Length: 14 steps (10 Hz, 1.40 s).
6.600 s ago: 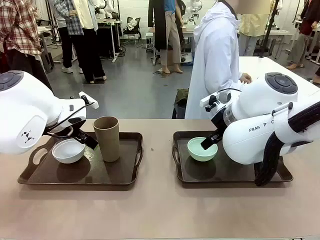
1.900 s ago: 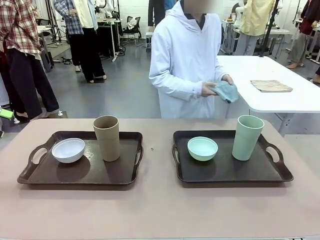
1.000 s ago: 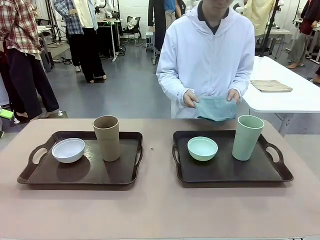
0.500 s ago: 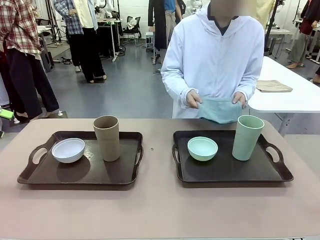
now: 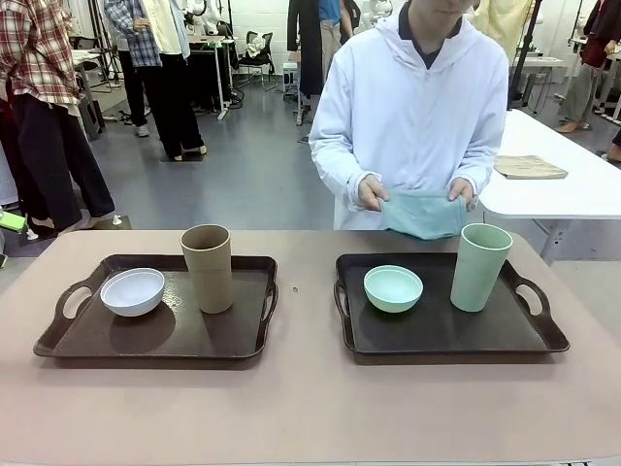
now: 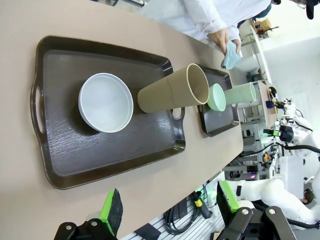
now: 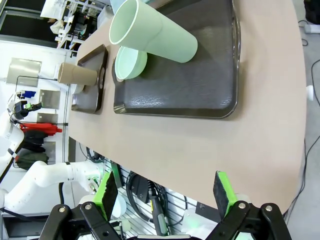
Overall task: Set up a tray with a mat and arrange the tableware.
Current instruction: Pick up the Picnic Bowl and Reusable plastic cup from the Handle tray in front of the human's position and hold them in the air.
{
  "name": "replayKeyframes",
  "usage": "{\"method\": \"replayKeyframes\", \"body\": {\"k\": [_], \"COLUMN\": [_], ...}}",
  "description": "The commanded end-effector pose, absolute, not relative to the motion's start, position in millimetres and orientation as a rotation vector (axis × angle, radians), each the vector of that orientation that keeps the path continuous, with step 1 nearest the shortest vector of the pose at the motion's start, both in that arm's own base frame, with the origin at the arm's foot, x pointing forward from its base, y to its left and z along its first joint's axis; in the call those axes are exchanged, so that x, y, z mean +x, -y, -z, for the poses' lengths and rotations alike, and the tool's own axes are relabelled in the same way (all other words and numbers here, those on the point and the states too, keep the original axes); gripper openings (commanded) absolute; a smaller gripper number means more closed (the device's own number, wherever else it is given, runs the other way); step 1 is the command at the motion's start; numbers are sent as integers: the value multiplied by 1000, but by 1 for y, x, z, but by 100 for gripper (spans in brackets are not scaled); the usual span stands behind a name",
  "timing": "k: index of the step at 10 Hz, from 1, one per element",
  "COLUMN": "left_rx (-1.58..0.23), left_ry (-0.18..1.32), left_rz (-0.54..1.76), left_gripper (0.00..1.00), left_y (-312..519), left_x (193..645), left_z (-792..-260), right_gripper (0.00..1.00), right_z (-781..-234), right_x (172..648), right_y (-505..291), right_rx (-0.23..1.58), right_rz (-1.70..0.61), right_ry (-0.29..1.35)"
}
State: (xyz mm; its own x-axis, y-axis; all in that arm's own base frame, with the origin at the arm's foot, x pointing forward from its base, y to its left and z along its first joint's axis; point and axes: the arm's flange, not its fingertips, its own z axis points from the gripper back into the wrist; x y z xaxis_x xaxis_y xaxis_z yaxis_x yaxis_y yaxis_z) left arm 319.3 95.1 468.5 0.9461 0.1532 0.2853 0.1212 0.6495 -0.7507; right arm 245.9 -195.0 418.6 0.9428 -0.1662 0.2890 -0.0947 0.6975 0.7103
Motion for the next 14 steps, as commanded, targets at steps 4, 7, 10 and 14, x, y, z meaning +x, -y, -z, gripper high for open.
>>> {"method": "replayKeyframes", "body": {"k": [4, 7, 10, 14], "left_rx": [-889, -889, -769, -536], "left_ry": [359, 359, 341, 342], "left_rz": [0, 0, 42, 125], "left_gripper": [100, 100, 100, 100], "left_y": [-97, -97, -74, 19], "left_x": [319, 319, 330, 369], "left_z": [-469, -469, -499, -591], "right_gripper": [100, 100, 100, 100], "right_z": [-418, -418, -428, -447], "right_x": [248, 248, 270, 329], "right_y": [197, 197, 196, 187], "right_rx": [826, 826, 730, 697], "right_rz": [31, 31, 5, -242], "right_ry": [363, 363, 354, 452]}}
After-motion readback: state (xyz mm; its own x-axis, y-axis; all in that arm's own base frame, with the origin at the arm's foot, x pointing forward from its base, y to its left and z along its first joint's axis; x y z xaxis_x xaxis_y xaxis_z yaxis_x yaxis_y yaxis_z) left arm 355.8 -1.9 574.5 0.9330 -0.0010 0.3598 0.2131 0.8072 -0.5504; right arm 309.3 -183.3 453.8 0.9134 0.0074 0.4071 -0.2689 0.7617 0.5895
